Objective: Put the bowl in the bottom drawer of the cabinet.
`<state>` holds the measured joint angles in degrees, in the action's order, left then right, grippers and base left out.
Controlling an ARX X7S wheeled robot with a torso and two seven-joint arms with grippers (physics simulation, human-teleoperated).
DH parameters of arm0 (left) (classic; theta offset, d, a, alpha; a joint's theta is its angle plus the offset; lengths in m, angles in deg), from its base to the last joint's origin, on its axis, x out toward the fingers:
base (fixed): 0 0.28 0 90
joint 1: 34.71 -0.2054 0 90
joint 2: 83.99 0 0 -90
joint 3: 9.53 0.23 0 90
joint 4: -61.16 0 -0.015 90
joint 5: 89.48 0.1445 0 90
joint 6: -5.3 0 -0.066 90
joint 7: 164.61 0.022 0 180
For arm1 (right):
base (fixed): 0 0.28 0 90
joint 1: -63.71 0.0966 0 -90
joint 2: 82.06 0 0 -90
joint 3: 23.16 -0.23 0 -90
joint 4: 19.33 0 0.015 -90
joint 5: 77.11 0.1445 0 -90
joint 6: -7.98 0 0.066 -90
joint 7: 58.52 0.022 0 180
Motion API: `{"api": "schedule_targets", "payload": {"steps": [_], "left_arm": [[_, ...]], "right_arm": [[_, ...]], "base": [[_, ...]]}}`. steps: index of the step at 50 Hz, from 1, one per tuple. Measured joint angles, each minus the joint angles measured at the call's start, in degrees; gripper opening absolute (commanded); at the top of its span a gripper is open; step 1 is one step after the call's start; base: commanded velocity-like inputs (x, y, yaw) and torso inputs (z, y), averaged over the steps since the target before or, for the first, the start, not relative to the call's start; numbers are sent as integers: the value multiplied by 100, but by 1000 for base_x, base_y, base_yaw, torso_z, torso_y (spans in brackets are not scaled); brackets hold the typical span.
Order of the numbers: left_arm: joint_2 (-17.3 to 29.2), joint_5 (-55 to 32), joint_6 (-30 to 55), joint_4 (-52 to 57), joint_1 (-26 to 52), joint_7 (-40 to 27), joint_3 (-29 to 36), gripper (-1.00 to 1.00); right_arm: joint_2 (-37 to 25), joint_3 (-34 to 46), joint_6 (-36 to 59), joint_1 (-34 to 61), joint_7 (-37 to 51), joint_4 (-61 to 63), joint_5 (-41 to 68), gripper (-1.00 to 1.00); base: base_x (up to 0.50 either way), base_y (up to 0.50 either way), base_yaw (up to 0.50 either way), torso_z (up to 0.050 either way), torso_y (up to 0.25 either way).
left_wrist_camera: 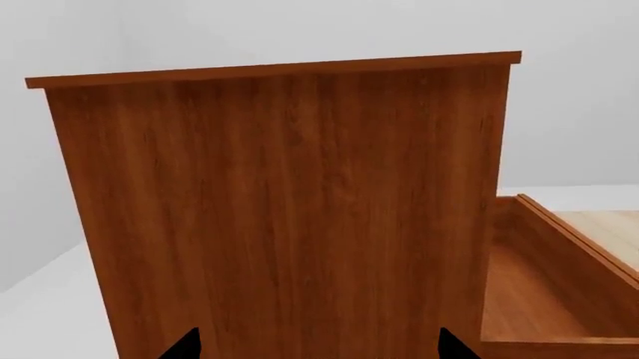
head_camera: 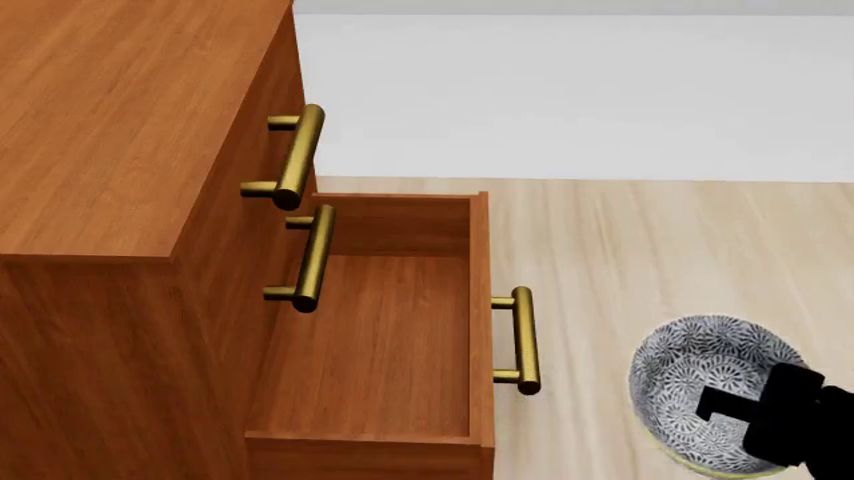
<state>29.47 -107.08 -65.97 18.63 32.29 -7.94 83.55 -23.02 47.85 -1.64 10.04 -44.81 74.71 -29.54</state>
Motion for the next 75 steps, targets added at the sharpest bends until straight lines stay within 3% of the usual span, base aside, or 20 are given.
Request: {"api": "schedule_targets", "payload": {"steps": [14,28,49,75], "left_arm": [[30,-26,-27,62,-52,-41,-31,100],[59,-49,-85,134,-124,-81,-75,100],[104,-87,-198,219,-262,-129,-150,100],[167,-135,-373,308,-466,-185,-289,100]], "right_arm": [[396,-390,688,1264,1696,129,1305,-100],[641,741,686,2573,2492,-647,1841,-100],[1201,3113,-444,3737,1332,-2652,786,-100],[2032,4744,-1811,4462,-50,-5072,-408,-100]], "base": [[0,0,0,0,0],[0,0,0,0,0],[0,0,0,0,0],[0,0,0,0,0]]}}
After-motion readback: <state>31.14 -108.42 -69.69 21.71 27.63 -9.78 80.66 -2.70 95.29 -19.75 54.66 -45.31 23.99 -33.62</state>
